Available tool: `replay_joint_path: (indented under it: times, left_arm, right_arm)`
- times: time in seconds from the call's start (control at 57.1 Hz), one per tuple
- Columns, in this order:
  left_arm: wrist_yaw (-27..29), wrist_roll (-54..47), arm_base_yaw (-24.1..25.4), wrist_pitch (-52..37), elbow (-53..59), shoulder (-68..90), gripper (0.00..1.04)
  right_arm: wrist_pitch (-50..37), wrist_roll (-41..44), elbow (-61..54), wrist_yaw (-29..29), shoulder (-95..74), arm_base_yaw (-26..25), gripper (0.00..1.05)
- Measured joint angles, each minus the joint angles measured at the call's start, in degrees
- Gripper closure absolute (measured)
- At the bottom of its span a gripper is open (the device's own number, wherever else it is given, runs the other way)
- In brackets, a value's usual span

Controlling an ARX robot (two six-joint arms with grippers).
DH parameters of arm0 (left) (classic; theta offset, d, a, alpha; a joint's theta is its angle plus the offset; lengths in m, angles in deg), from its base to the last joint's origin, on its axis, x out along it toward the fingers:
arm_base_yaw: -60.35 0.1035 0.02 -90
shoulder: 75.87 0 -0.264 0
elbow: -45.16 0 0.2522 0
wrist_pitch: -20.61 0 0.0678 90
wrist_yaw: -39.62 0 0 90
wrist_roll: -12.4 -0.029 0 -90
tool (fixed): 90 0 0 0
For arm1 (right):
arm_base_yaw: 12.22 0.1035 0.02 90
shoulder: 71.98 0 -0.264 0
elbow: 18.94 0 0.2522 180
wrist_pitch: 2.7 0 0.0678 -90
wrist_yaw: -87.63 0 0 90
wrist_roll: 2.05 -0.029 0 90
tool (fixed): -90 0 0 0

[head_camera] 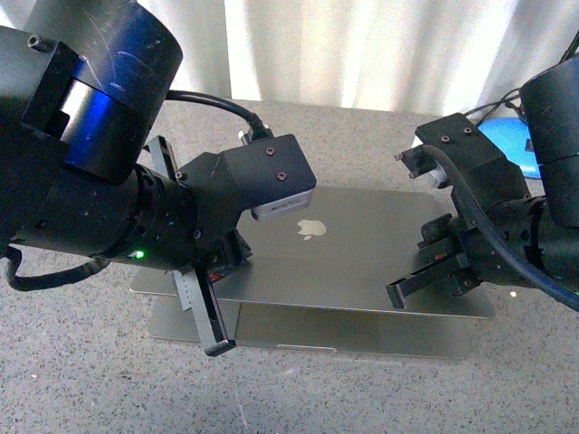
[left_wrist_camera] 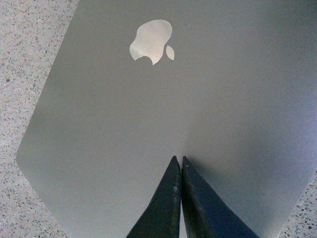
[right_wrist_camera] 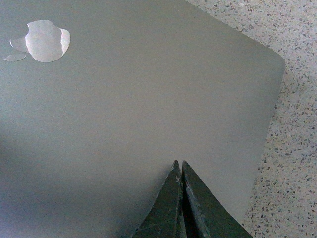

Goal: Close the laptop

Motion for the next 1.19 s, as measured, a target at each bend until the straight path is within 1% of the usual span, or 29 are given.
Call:
replay_joint_path:
  times: [1.191]
  left_arm:
    - [-0.50, 0.74, 0.44, -2.12, 1.07, 3.43, 1.01]
  right_arm:
    - [-2.82, -1.18, -1.07, -1.09, -3.98, 0.42, 1.04]
